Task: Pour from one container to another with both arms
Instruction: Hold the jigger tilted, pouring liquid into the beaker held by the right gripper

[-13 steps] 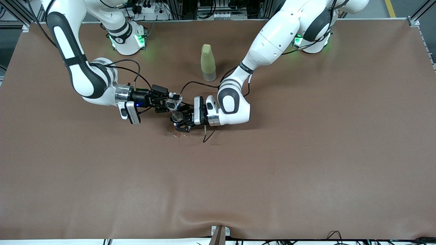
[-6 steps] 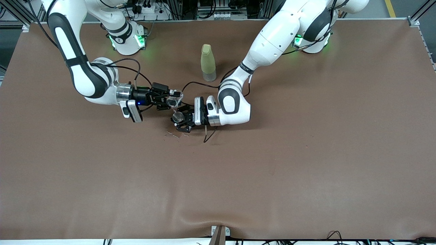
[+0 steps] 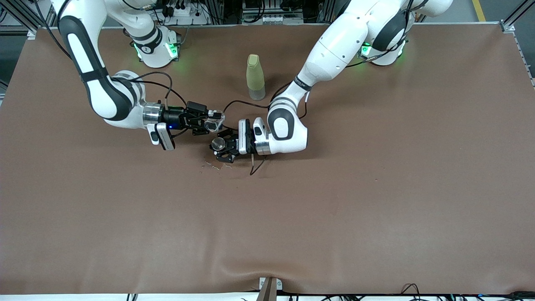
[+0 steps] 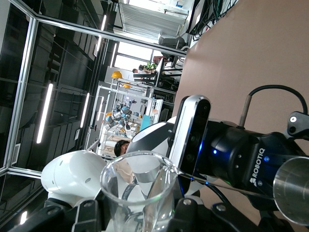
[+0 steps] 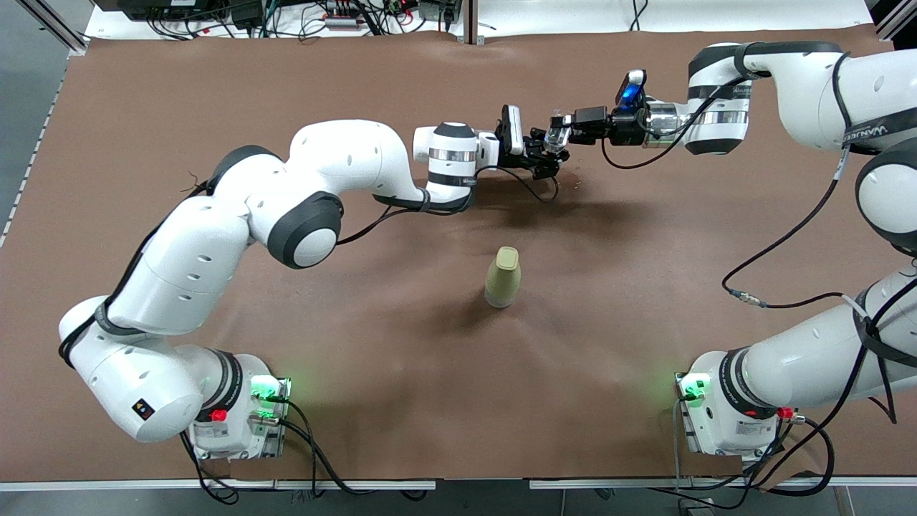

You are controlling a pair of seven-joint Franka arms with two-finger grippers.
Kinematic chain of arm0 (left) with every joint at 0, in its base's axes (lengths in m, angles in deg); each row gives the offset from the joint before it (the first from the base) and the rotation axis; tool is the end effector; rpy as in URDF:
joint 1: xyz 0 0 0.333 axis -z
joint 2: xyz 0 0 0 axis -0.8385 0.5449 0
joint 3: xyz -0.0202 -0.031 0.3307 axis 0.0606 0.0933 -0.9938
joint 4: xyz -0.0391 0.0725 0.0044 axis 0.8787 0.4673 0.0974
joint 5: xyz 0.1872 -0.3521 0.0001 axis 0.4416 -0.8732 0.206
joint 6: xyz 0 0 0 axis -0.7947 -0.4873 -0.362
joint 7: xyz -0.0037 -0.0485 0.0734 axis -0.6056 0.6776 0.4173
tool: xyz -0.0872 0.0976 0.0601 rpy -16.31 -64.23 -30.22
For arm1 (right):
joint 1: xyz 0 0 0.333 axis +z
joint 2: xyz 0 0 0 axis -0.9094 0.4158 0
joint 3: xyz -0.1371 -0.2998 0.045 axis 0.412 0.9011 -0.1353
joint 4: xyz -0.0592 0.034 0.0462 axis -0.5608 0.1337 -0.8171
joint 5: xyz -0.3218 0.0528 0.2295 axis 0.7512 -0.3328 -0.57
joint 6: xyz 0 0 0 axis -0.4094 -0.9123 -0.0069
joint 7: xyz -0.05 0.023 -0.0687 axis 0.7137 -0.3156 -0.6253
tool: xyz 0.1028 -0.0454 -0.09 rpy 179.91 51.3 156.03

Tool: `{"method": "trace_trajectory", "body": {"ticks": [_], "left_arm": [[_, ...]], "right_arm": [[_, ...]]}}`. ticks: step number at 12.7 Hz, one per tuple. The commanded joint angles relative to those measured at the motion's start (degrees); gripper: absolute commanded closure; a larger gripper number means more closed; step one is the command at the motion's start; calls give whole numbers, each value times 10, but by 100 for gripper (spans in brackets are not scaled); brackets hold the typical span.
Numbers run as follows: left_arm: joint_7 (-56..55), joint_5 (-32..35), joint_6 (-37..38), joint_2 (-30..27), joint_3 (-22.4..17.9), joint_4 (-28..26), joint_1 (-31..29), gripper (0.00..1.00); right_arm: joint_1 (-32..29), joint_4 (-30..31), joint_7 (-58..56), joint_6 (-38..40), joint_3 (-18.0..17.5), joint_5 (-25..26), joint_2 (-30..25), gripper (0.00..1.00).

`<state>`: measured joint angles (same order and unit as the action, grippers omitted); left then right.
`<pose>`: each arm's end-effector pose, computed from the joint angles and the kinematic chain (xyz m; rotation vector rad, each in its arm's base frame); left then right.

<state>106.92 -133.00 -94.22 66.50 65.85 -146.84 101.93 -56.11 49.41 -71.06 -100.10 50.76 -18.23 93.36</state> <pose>0.5104 -0.6305 0.1376 1.3637 -1.2956 1.1064 0.4778 0.2396 0.2849 -1.6415 -0.1658 -0.2463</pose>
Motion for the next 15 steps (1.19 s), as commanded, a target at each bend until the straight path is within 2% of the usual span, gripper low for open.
{"method": "trace_trajectory", "body": {"ticks": [1,15], "left_arm": [[1,-16,5,-10,-2,-10,0,100],[0,-18,5,-11,-1,-10,0,100]], "right_arm": [[-8,4,9,8,-6,-11,-1,75],[-9,0,71,19,-5,-11,-1,76]]}}
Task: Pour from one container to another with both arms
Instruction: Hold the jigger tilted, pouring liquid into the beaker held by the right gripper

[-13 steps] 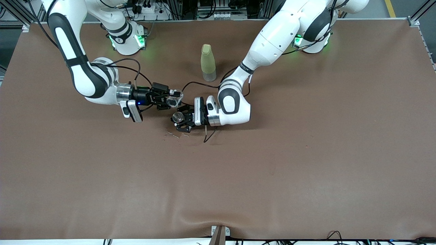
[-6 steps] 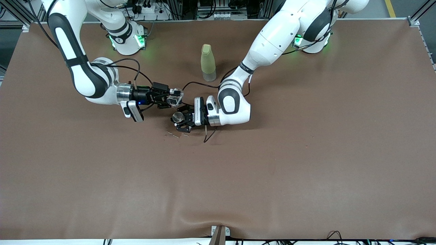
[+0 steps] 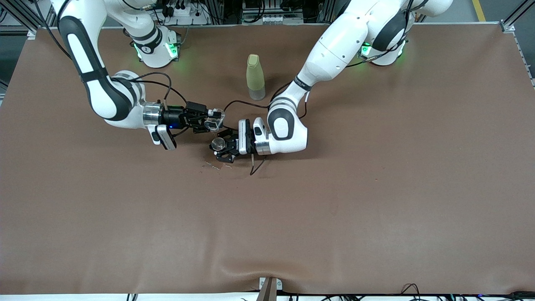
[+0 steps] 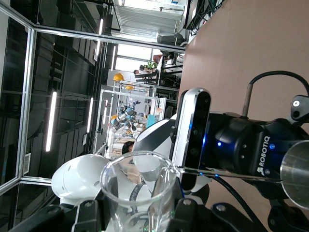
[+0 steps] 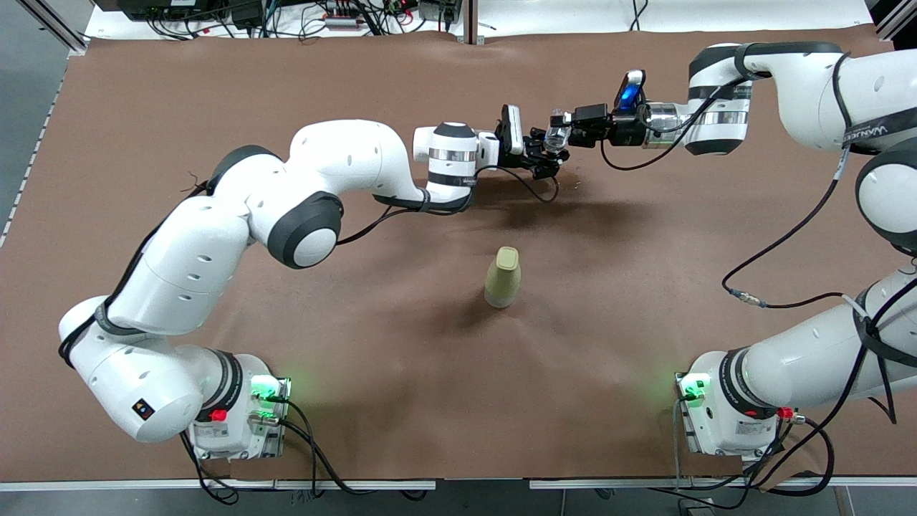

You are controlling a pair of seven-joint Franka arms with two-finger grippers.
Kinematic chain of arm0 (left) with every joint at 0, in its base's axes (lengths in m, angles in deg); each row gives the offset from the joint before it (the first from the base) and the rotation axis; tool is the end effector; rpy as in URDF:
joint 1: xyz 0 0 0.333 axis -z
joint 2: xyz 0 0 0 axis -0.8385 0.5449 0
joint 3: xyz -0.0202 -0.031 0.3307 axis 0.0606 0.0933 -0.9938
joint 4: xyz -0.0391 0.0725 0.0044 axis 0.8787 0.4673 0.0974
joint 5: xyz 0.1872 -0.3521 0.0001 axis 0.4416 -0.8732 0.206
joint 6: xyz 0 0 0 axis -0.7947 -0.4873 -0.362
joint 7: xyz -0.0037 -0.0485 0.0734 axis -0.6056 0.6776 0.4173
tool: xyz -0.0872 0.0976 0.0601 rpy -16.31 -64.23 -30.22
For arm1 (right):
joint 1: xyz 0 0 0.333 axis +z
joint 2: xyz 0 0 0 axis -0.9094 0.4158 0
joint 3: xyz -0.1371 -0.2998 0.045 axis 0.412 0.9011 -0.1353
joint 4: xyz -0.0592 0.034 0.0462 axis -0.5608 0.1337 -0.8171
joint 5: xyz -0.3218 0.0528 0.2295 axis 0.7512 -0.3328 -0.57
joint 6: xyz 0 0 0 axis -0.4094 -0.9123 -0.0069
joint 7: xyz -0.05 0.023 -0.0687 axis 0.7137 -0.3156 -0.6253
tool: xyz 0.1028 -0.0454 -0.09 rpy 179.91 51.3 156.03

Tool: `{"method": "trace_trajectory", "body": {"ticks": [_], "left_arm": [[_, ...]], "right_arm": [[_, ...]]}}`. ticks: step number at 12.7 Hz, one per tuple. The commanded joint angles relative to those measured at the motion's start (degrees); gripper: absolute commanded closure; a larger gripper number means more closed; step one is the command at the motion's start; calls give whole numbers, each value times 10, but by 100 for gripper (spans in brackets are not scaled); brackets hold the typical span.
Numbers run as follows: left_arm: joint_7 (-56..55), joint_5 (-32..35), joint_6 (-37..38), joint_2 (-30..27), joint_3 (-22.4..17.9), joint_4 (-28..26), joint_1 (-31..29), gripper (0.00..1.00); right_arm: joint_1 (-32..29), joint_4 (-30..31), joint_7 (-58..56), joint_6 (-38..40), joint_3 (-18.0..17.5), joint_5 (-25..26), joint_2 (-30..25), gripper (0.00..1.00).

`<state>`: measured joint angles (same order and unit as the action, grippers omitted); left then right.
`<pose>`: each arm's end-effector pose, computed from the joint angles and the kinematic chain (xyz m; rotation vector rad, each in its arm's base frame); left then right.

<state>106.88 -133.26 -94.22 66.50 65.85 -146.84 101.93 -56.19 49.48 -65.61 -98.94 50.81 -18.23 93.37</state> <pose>0.5105 -0.6305 0.1377 1.3659 -1.2900 1.1069 0.4764 0.2404 0.2866 -1.6277 -0.0923 -0.1664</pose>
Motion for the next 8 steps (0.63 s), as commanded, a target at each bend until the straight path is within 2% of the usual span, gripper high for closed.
{"method": "trace_trajectory", "body": {"ticks": [1,8], "left_arm": [[1,-17,5,-11,-1,-10,0,100],[1,-16,5,-11,-2,-10,1,100]], "right_arm": [[-8,0,19,7,-5,-12,-1,76],[-8,-2,58,8,-5,-11,0,76]]}}
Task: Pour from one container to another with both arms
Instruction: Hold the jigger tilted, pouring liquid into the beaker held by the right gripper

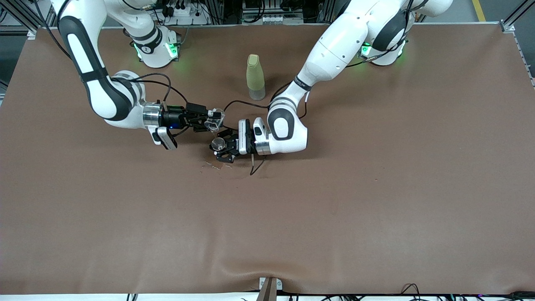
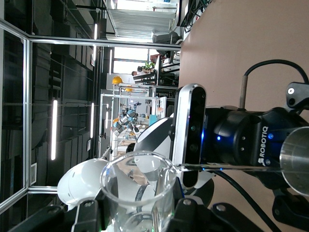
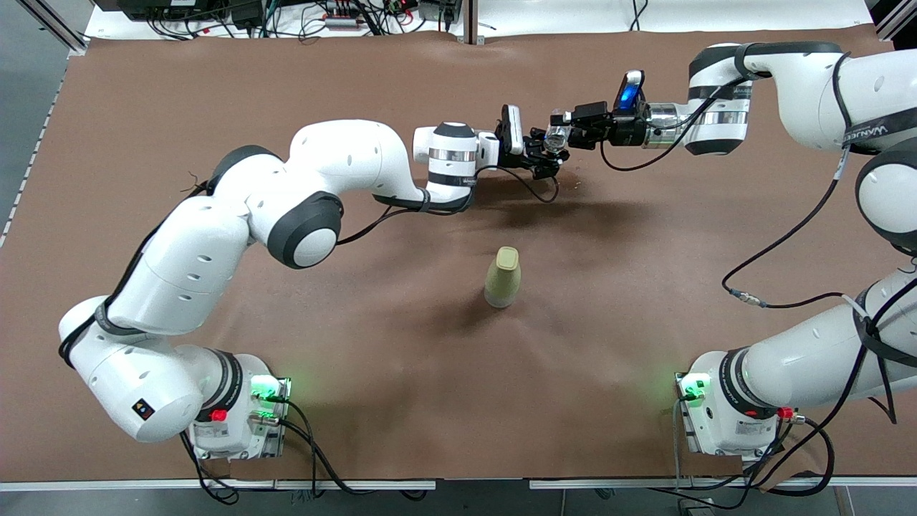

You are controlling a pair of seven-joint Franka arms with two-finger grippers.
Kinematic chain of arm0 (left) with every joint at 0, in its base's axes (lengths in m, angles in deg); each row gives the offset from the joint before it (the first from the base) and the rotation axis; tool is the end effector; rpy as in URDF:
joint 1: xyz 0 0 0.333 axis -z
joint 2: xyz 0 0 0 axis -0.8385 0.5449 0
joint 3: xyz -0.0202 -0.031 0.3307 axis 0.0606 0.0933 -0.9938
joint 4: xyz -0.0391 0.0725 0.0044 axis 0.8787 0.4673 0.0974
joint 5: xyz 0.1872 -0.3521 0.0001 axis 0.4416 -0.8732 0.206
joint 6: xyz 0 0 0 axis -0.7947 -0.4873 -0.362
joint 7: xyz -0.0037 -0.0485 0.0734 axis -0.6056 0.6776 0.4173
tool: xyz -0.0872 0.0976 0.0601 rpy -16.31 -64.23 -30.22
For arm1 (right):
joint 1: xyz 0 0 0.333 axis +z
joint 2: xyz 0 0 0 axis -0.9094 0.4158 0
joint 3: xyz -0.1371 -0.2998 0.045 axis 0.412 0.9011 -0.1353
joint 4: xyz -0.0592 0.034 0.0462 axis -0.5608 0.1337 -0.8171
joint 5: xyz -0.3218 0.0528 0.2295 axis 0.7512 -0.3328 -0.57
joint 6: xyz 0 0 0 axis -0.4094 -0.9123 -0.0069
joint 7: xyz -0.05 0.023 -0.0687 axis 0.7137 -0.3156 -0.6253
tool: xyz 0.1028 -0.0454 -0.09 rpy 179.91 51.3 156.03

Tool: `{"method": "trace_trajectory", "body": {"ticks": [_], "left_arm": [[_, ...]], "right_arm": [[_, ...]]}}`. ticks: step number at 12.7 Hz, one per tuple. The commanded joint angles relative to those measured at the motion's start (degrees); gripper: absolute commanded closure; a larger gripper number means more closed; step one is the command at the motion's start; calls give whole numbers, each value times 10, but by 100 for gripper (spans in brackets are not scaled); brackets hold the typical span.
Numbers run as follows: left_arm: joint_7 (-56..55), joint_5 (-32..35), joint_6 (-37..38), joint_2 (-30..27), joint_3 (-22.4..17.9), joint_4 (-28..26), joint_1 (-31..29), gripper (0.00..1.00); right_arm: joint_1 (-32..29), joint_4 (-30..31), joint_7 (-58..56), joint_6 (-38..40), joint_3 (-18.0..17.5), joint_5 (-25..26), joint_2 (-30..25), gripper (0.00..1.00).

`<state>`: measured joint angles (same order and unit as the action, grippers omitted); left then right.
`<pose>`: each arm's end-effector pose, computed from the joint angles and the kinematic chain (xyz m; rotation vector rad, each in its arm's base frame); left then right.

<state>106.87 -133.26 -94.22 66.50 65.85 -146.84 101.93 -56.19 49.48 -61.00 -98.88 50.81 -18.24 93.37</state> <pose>0.5105 -0.6305 0.1377 1.3660 -1.2898 1.1068 0.4764 0.2405 0.2868 -1.6276 -0.0270 -0.1043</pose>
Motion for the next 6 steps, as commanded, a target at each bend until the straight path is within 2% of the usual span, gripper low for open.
{"method": "trace_trajectory", "body": {"ticks": [1,6], "left_arm": [[1,-16,5,-11,-1,-10,0,100],[1,-15,5,-12,-2,-10,0,100]], "right_arm": [[-9,-2,11,7,-6,-11,0,76],[-10,-6,28,8,-6,-12,8,76]]}}
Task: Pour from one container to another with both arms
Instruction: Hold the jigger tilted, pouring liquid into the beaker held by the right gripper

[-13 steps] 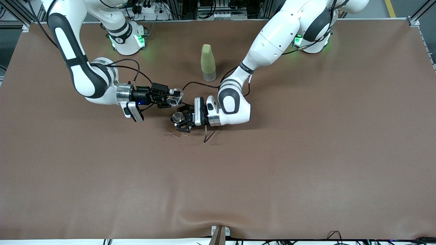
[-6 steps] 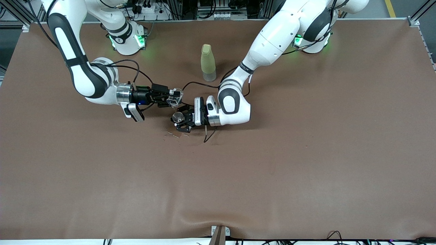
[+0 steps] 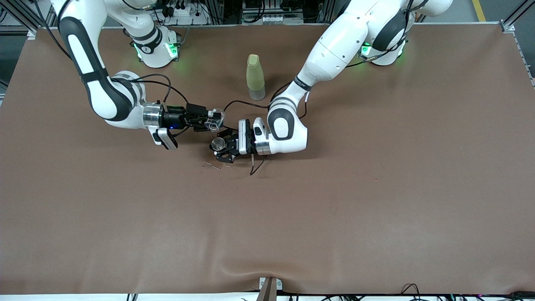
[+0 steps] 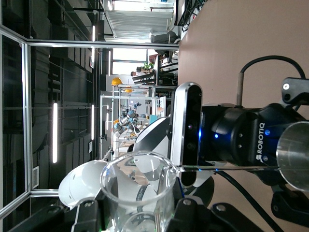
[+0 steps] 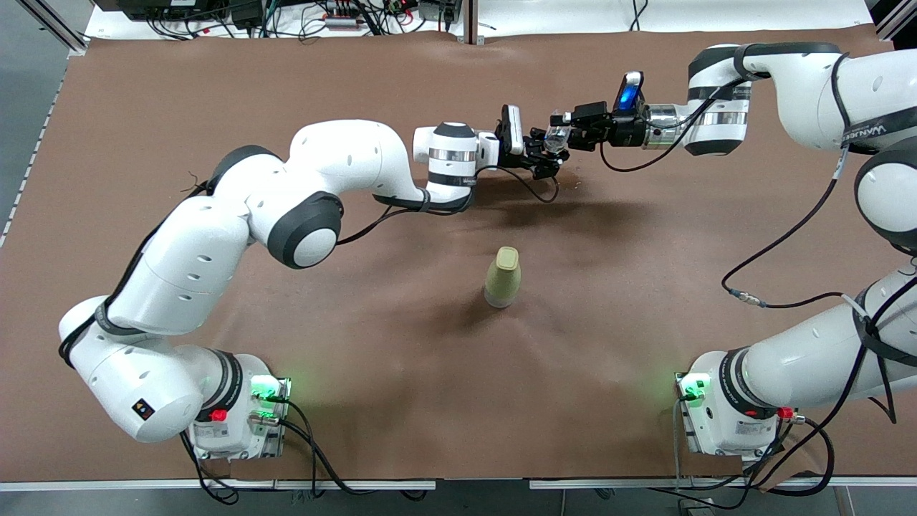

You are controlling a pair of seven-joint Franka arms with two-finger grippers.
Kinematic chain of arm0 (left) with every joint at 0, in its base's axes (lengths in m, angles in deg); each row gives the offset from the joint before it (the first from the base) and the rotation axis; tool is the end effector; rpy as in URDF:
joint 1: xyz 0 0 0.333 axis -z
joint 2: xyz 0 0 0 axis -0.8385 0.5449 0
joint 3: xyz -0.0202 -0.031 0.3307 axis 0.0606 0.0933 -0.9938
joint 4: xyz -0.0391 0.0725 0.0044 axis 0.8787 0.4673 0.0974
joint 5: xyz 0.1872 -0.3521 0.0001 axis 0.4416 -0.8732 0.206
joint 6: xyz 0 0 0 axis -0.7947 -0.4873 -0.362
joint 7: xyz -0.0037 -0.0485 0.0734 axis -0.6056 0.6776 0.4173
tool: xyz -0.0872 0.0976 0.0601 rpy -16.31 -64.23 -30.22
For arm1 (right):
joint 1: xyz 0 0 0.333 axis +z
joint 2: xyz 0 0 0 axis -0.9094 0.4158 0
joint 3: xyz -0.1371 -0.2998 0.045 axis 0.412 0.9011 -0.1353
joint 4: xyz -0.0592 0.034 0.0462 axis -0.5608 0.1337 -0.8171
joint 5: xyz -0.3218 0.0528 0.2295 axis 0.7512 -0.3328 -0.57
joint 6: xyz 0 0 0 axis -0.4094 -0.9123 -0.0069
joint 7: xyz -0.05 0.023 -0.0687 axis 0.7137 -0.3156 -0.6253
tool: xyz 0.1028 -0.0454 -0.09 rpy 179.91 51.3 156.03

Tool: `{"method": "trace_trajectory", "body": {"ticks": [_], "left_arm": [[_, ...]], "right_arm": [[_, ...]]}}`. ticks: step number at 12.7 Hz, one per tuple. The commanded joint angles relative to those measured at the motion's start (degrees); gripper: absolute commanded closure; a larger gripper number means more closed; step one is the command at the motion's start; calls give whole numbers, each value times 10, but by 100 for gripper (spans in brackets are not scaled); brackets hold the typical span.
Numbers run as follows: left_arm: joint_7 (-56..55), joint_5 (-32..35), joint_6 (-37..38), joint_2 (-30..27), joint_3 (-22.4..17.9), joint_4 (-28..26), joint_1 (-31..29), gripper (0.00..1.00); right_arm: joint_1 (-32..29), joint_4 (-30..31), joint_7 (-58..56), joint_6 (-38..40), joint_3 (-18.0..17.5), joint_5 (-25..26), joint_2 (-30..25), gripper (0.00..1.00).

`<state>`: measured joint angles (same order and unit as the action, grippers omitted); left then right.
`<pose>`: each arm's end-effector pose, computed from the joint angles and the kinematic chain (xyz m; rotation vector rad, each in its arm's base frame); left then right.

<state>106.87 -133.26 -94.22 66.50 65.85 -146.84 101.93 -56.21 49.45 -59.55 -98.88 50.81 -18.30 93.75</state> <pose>0.5105 -0.6305 0.1377 1.3660 -1.2898 1.1068 0.4764 0.2404 0.2836 -1.6281 -0.0006 -0.0807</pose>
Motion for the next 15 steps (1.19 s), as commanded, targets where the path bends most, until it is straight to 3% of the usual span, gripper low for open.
{"method": "trace_trajectory", "body": {"ticks": [1,15], "left_arm": [[1,-15,5,-12,-2,-10,0,100],[-1,-14,3,-15,-2,-10,1,100]], "right_arm": [[-10,-6,14,8,-6,-11,4,76],[-12,-12,78,7,-6,-11,4,76]]}}
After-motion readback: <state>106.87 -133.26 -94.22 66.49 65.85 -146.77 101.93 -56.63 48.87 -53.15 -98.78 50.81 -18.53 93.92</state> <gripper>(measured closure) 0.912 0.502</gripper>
